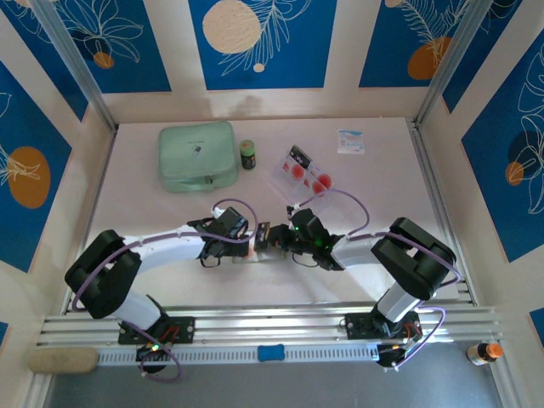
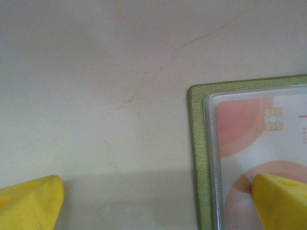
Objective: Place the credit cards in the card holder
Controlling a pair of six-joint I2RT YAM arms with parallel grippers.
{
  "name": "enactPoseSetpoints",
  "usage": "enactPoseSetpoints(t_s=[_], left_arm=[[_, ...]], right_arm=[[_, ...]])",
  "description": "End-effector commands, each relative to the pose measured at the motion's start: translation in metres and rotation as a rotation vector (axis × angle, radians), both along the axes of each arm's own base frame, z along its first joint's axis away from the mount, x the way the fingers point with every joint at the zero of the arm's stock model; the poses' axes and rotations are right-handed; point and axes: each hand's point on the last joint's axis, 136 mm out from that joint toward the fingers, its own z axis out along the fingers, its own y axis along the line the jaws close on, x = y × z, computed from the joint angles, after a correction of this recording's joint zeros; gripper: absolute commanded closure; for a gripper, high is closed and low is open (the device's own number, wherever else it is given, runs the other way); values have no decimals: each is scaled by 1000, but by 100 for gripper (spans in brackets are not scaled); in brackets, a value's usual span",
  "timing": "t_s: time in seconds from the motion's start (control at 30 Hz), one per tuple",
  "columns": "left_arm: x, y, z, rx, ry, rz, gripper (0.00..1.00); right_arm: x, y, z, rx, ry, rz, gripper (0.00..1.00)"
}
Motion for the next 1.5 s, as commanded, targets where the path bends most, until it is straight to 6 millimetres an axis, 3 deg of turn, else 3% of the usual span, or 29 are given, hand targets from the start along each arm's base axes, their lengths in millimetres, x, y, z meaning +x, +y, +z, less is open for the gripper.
enactPoseSetpoints(t_s=[0.0,0.57,1.13,1.47], left_arm=[[-12,19,-11,63,45,24,0],[-12,20,-9,60,38,22,0],[-13,19,-9,55,35,22,0],[-14,21,-9,58,36,22,0]], right_arm=[[-3,-5,-8,-13,3,-25,100],[-7,-16,-14,-28,9,-62,100],[-13,-4,-16,4,28,-10,100],[-11,0,-5,59,19,-10,100]])
